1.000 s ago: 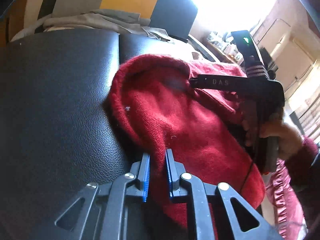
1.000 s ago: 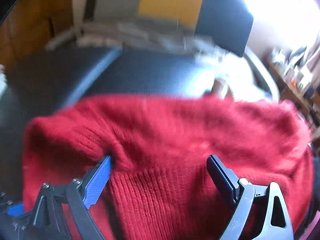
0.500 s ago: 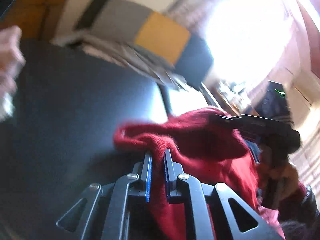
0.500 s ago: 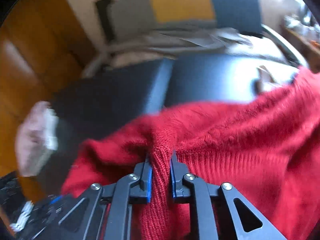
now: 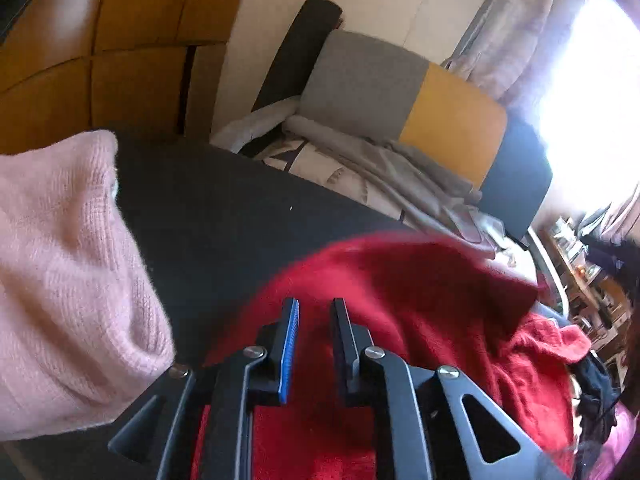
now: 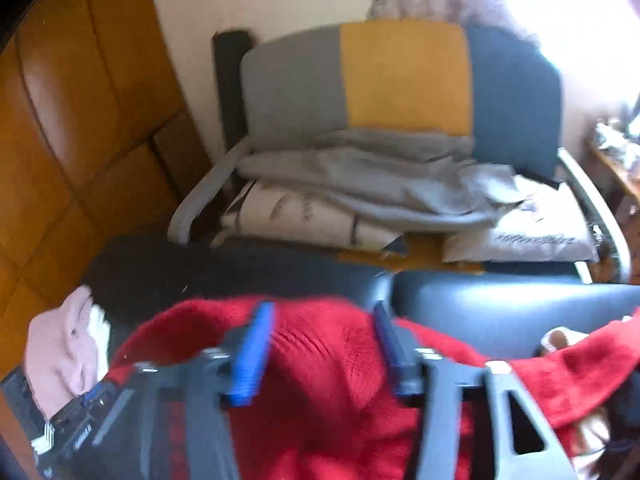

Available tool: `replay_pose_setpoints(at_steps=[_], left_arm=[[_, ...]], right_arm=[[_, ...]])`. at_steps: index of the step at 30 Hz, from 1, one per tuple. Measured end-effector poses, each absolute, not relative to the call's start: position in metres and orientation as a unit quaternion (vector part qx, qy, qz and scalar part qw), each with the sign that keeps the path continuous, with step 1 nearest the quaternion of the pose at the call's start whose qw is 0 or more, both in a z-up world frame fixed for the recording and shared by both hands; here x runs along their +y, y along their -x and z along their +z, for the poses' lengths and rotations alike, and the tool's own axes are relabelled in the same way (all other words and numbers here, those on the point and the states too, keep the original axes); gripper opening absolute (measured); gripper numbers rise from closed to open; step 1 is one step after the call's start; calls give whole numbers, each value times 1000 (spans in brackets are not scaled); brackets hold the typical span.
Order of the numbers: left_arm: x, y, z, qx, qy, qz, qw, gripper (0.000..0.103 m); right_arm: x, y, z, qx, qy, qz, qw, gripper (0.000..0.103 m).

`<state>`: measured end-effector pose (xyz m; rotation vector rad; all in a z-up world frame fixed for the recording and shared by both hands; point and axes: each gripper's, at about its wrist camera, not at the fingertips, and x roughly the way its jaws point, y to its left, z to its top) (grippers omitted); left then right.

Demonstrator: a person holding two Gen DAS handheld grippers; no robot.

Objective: Fold clothes

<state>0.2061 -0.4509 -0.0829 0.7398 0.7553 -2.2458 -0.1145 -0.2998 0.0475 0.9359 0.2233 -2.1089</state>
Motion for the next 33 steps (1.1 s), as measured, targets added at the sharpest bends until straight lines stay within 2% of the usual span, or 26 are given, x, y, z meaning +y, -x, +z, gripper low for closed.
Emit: replay_pose_setpoints(at_steps=[3,9,11,13,14,16,20,25,33], left_arm=[[-428,-225,-88,284,-280,-860,318,19],[-352,-237,-115,229,-343,-872,265,21],[-332,-246,-126,250,-360,-866,239,21],[-311,-255,-136,286,-373,-857,212,23],[-304,-260,-142,309,-377,-850,200,24],[-289,-268,-153,339,-387,-839,181,26],[-259,-279,-149,289,-393,-852,191,28],[-255,-282,-151,287,-393,-850,201,28],[-252,-290,-152,284,-383,-857,197,29]], right_arm=[[-250,110,25,120,-375,-834,385,80],[-139,76,-47,186,-436,-811,342,81],[-105,57,-69,181,-459,-807,325,84],[-69,35,-82,160,-469,-812,308,94],[-54,24,-86,144,-469,-817,302,103],[-28,0,-93,111,-473,-822,296,103],[-6,-24,-118,88,-482,-825,281,103],[-8,-46,-129,118,-423,-857,269,103],[-6,-66,-125,104,-425,-861,258,103]])
